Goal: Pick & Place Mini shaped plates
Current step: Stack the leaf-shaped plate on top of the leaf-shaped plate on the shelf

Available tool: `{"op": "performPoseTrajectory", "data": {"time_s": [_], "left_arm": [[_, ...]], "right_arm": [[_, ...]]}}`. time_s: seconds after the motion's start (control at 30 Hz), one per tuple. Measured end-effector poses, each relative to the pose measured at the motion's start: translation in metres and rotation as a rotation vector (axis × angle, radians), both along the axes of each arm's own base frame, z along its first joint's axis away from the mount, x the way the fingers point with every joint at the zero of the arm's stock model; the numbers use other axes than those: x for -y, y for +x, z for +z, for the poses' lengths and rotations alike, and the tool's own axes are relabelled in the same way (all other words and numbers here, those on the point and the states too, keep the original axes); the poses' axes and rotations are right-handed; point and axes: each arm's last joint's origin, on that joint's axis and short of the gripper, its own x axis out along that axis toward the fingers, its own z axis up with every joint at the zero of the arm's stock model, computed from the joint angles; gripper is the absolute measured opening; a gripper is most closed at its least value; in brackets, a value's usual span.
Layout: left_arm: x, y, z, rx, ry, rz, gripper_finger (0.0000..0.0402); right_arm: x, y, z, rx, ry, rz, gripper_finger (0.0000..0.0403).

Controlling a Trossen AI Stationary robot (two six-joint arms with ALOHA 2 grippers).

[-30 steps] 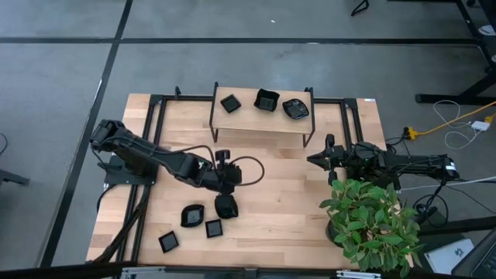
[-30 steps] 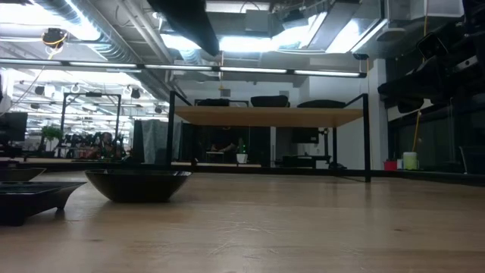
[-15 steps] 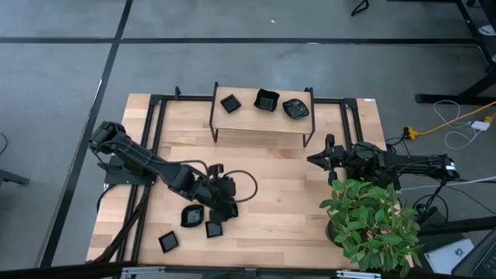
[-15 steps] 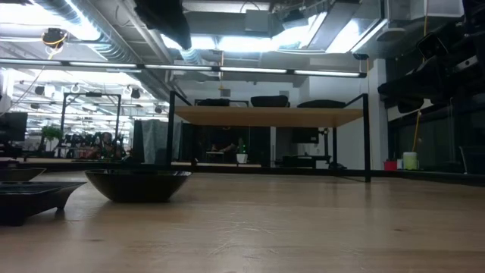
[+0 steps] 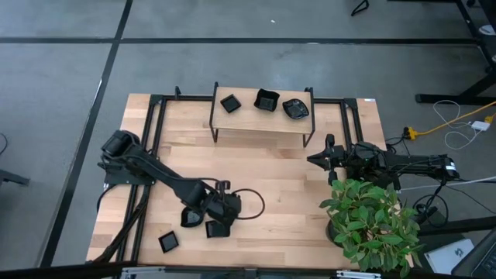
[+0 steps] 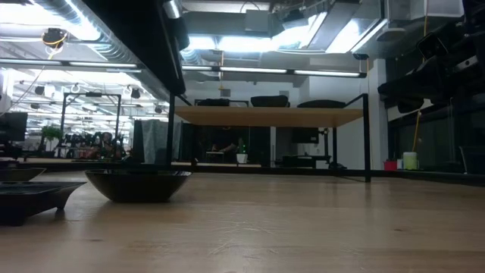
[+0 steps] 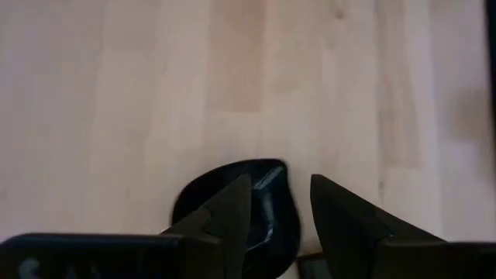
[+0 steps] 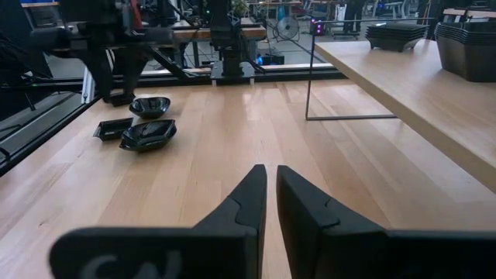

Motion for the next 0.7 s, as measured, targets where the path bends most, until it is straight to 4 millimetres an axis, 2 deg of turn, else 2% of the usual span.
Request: {"op": "performPoseTrajectory", "data": {"time_s": [0.27,0.7], "left_arm": [[0.011,0.011,-0.013,0.016,-0.088,-0.04,0.013],[0.025,0.013,-0.047,-0.046,-0.041,0.027,0.013]], "right_arm": [[0.0,0.0,0.0,0.0,0.0,0.0,0.0034],[0.0,0.0,0.0,0.0,0.0,0.0,0.0034]]}}
